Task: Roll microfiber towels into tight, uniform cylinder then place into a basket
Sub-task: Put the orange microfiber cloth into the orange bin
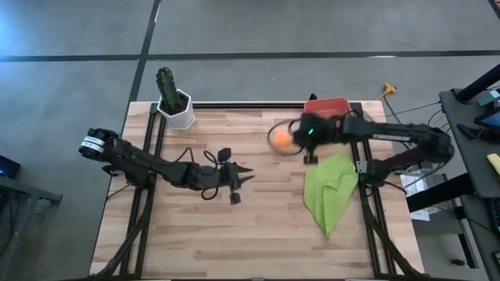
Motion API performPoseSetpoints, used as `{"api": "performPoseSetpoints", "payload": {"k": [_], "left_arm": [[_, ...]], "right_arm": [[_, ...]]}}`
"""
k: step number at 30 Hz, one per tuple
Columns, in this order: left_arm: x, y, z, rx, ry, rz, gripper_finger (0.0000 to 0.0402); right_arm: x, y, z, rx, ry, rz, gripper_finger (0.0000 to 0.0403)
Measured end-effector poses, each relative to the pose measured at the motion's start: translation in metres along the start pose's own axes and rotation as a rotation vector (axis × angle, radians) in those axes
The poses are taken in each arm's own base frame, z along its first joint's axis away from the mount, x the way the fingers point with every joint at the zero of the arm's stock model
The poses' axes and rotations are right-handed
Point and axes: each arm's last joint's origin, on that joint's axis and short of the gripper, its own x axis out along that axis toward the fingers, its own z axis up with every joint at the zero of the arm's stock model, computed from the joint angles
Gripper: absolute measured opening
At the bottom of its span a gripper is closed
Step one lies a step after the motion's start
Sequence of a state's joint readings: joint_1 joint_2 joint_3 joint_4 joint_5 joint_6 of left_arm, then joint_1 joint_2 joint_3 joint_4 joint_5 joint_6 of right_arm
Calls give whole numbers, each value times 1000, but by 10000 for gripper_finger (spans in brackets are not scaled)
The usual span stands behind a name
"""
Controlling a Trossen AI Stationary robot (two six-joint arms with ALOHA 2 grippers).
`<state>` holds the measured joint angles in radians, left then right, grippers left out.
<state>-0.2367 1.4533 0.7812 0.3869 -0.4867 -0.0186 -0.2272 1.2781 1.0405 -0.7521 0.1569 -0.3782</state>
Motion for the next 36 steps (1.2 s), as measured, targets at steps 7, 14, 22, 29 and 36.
{"api": "performPoseSetpoints", "payload": {"k": [7, 14, 22, 29, 36], "left_arm": [[10, -7, -15, 27, 51, -24, 75], [15, -8, -21, 116, 72, -21, 75], [13, -6, -17, 225, 58, -21, 75], [3, 4, -7, 280, 61, -8, 75], [-24, 18, 6, 293, 110, -5, 75]], "right_arm": [[-29, -56, -34, -3, 65, -310, 22], [-17, -100, -70, 2, 293, -430, 22], [30, -118, -97, -67, 496, -291, 22], [69, -116, -105, -67, 535, -126, 22], [87, -109, -104, -50, 469, 16, 22]]}}
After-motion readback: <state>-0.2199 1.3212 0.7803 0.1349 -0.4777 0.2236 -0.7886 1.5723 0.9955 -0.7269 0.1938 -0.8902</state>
